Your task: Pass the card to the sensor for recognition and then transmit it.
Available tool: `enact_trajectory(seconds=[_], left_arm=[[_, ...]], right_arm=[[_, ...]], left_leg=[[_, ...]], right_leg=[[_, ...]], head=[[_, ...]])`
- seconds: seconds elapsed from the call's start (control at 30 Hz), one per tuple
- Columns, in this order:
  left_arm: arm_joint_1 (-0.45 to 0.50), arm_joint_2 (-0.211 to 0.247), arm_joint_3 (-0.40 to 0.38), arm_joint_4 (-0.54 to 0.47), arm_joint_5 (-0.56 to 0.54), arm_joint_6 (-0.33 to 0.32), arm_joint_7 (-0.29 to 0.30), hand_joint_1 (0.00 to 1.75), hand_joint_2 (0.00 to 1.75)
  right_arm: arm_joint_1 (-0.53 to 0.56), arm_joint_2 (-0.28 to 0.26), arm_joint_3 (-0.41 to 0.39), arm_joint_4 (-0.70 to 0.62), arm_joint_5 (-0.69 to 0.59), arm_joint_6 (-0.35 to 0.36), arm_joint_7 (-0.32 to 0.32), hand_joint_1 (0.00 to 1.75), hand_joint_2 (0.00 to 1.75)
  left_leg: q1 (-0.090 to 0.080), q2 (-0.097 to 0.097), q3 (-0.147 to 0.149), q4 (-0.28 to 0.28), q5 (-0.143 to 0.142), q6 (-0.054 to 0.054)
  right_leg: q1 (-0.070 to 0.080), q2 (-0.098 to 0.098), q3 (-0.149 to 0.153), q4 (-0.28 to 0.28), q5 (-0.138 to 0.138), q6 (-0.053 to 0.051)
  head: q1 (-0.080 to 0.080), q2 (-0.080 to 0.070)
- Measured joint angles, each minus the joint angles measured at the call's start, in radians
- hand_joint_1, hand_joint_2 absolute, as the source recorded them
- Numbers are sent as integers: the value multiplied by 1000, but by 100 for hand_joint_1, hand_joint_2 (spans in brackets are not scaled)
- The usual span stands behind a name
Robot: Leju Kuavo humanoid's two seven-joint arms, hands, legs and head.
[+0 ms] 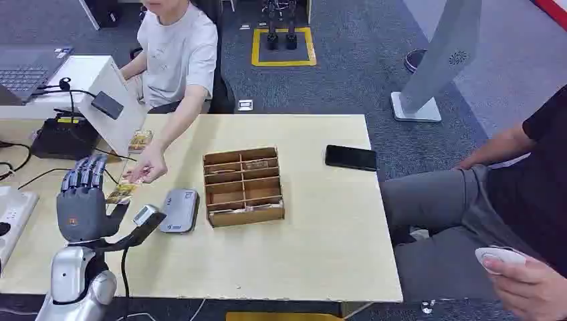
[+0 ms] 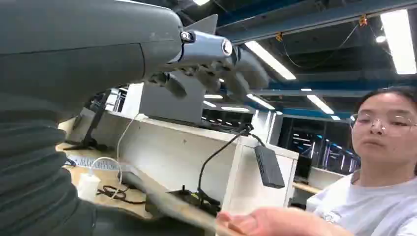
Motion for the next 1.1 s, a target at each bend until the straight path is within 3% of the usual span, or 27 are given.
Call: enact_trajectory(seconds=[0.3,0.57,0.8,0.93,1.0,1.1], left_arm=[[4,0,0,0,29,-3,-9,175,175],[15,-7,0,-15,134,3,-70,175,175],[27,-11,0,-28,163,2,-86,175,175],[33,-16,0,-37,234,-1,-135,175,175],[33,-25,0,-46,353,-44,-168,175,175],[20,-53,1,-55,546,-171,-152,175,175]], right_arm=[[-1,0,0,0,2,-1,-2,0,175],[-1,0,0,0,10,-3,8,0,175],[-1,0,0,0,11,-3,9,0,175],[-1,0,0,0,19,0,12,0,175],[-1,0,0,0,23,-3,11,0,175],[-1,0,-1,0,16,-14,5,0,175]], left_leg=[[0,0,0,0,0,0],[0,0,0,0,0,0],[0,0,0,0,0,0],[0,0,0,0,0,0],[0,0,0,0,0,0],[0,0,0,0,0,0]], right_leg=[[0,0,0,0,0,0],[0,0,0,0,0,0],[0,0,0,0,0,0],[0,0,0,0,0,0],[0,0,0,0,0,0],[0,-1,0,0,0,0]], head=[[0,0],[0,0],[0,0],[0,0],[0,0],[0,0]])
